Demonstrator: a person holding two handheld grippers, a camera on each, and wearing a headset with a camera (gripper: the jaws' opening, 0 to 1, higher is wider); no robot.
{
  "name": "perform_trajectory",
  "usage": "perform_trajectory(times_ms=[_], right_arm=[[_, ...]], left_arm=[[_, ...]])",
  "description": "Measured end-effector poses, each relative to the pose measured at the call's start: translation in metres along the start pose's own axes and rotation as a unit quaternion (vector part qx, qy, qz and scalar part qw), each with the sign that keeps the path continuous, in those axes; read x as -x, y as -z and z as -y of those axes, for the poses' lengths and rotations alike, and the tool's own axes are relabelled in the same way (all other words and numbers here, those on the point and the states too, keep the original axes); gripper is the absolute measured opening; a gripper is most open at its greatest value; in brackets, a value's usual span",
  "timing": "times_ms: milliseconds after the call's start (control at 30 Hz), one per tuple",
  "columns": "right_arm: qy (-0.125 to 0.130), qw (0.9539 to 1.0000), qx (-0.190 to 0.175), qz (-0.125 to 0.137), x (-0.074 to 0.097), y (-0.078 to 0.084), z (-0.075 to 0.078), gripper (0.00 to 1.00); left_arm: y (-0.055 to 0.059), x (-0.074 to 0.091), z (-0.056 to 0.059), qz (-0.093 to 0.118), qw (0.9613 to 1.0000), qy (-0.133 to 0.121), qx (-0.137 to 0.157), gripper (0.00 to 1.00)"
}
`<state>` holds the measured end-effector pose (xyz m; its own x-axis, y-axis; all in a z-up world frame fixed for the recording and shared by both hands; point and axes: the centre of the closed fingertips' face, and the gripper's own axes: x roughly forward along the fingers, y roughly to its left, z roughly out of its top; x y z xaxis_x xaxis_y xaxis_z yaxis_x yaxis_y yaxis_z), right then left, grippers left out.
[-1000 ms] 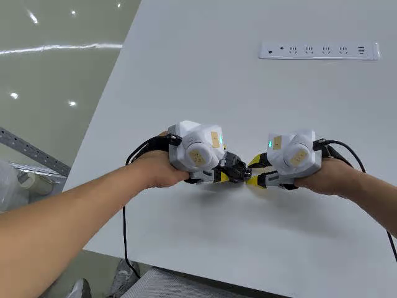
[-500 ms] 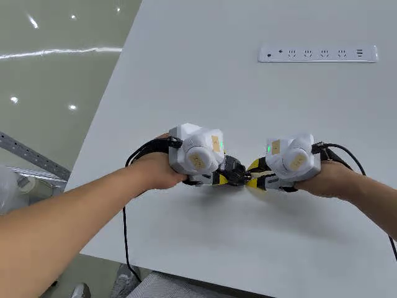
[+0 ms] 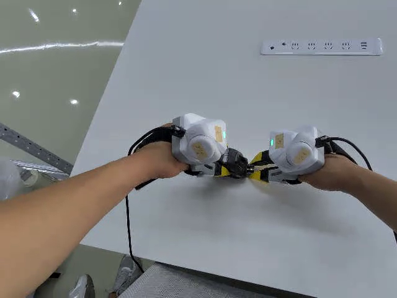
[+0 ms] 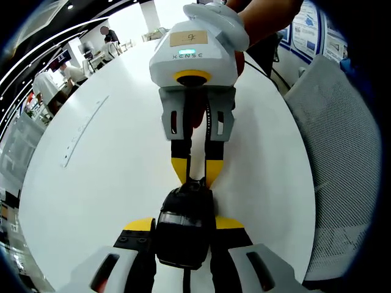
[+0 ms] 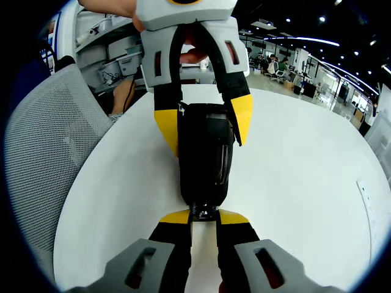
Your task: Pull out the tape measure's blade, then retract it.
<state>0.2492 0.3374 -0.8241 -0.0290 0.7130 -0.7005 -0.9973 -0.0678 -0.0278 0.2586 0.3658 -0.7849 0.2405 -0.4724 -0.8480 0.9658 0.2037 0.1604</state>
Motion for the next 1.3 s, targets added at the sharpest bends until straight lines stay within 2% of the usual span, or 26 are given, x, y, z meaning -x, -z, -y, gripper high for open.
perform_trajectory(times_ms=[1300], right_arm=[[0.012, 0.9994, -0.03, -0.016, 0.038, 0.031, -0.004, 0.1]], left_arm=[[-0.001, -0.003, 0.001, -0.013, 0.9999, 0.007, 0.003, 0.29]])
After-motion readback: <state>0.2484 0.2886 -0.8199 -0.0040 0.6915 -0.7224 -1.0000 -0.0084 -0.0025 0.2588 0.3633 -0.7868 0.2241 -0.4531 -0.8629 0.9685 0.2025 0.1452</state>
